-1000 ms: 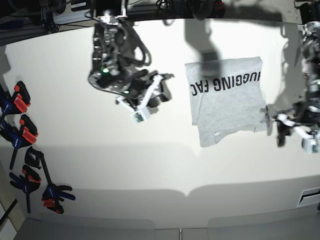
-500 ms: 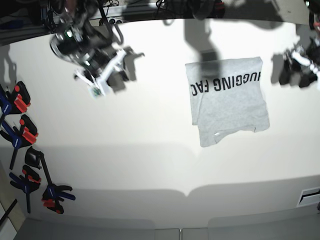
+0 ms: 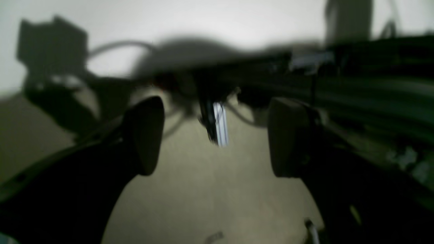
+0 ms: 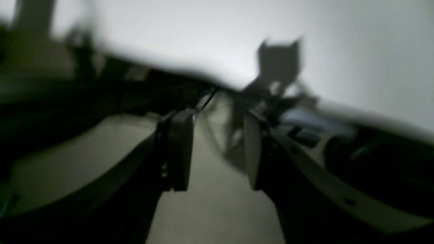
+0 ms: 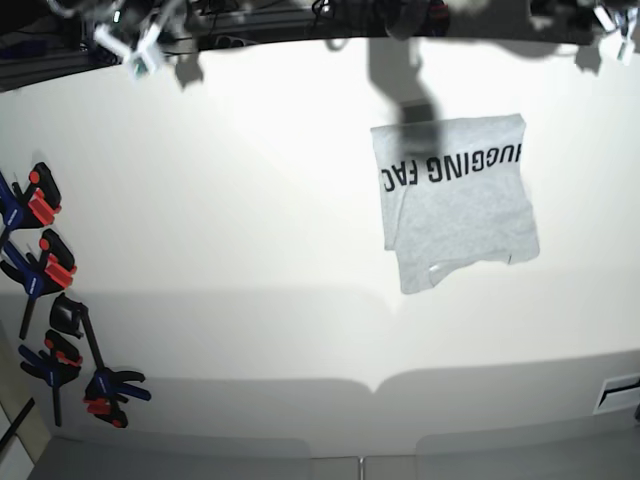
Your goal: Fold the T-shirt properly
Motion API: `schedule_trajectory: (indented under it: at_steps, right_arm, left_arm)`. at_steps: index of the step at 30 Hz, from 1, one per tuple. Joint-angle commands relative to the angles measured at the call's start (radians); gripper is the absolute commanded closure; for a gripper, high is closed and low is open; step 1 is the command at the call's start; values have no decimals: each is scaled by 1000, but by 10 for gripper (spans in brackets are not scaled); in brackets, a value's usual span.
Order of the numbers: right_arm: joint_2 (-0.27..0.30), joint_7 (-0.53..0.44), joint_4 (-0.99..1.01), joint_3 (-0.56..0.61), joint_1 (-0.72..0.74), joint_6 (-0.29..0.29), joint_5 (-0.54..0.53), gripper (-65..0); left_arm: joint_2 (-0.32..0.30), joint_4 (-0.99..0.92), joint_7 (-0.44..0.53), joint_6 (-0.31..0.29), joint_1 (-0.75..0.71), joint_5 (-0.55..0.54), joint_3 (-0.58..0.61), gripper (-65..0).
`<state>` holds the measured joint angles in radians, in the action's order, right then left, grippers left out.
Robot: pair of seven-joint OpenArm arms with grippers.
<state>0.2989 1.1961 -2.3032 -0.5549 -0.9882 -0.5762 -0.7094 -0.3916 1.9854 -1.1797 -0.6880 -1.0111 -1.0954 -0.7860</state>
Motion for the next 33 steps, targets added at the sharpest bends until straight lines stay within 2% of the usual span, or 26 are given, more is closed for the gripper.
schedule_trajectory:
  at_steps: [1,4,7,9,13,15,17,19,21,23,25,27,30,33]
  right_arm:
    - [24,-2,-3,3,-71,-24,-7,-235]
    - [50,-62,56,54,-203,-95,33,-235]
    - [85,-237,188,138,-257,-103,153,-235]
    - [129,-311,314,218,-251,-97,196,-235]
    - [201,-374,587,411,-151,-47,215,-235]
    - [212,-415,740,505,-60,-24,259,-235]
    - [211,-511,904,595,50,-7,316,-235]
    - [208,-673,1069,686,158,26,348,-235]
    - [197,-874,1217,768,254,35,385,-235]
    - [167,-1028,1350,824,342,35,433,-235]
    - [123,-1105,1476,854,422,42,493,-235]
    - [80,-1174,1592,873,491,58,538,-235]
    - [26,-1253,1718,889,565,63,553,-235]
    - [-3,-1276,1765,890,603,62,553,-235]
  left_arm:
    - [-7,10,16,-10,-48,-13,-11,-445]
    - [-8,-29,110,-10,-143,16,10,-445]
    - [-8,-134,264,-10,-157,184,121,-445]
    - [-8,-238,373,-10,-131,325,235,-445]
    - [-8,-510,611,-10,-23,589,453,-445]
    - [-5,-663,758,-10,55,703,542,-445]
    - [8,-818,880,-10,144,798,618,-445]
    - [32,-972,981,67,242,902,676,-445]
    - [58,-1127,1070,161,338,999,723,-445]
    - [84,-1265,1114,247,429,1057,760,-445]
    - [116,-1375,1111,319,512,1126,786,-445]
    - [146,-1449,1063,358,586,1196,803,-445]
    - [179,-1491,985,375,655,1210,803,-445]
    - [201,-1486,968,375,671,1207,803,-445]
